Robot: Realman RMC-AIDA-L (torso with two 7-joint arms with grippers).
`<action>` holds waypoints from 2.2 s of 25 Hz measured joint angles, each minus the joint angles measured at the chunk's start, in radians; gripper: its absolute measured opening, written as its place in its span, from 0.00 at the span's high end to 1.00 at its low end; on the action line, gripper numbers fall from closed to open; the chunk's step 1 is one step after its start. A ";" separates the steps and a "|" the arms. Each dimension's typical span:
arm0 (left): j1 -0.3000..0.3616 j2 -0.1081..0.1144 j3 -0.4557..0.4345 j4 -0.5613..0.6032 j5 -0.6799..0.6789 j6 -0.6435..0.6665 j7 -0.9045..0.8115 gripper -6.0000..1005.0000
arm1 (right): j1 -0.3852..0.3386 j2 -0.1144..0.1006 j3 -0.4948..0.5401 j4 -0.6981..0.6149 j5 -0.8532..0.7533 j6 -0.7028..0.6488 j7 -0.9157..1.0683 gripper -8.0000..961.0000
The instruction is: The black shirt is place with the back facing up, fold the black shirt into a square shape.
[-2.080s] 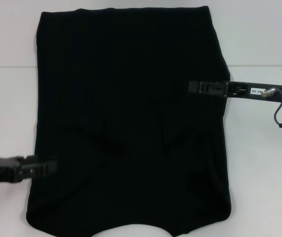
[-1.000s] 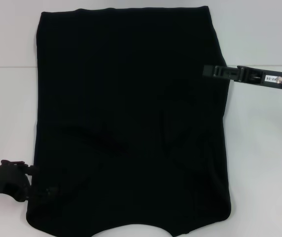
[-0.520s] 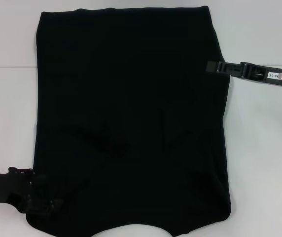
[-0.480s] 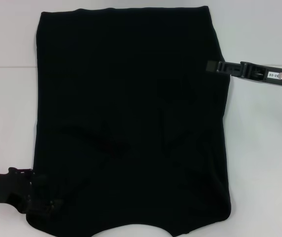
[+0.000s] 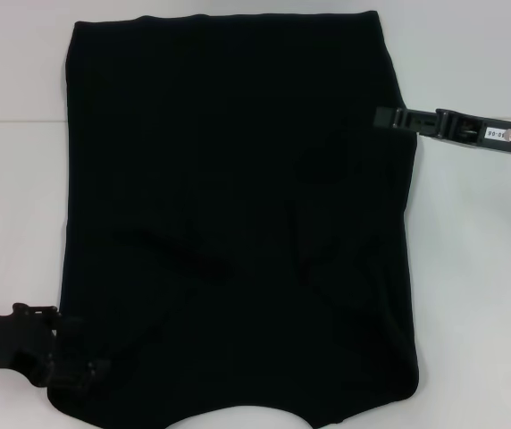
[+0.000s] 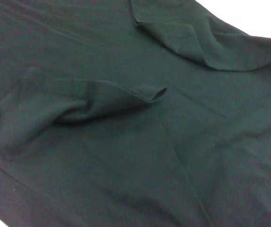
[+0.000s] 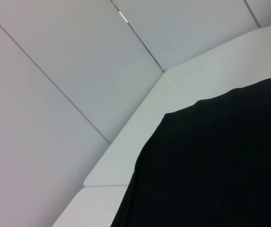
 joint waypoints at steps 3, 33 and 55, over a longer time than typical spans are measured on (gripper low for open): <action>0.002 -0.001 0.000 0.001 0.000 -0.003 0.010 0.18 | 0.000 0.000 0.008 0.000 0.000 -0.002 0.000 0.28; 0.012 0.001 -0.142 -0.023 -0.121 0.009 0.052 0.94 | -0.001 -0.006 0.019 0.000 0.000 -0.024 0.000 0.29; 0.106 0.001 -0.313 -0.120 -0.188 0.141 0.097 0.95 | -0.113 -0.085 0.018 0.000 -0.041 -0.248 0.102 0.30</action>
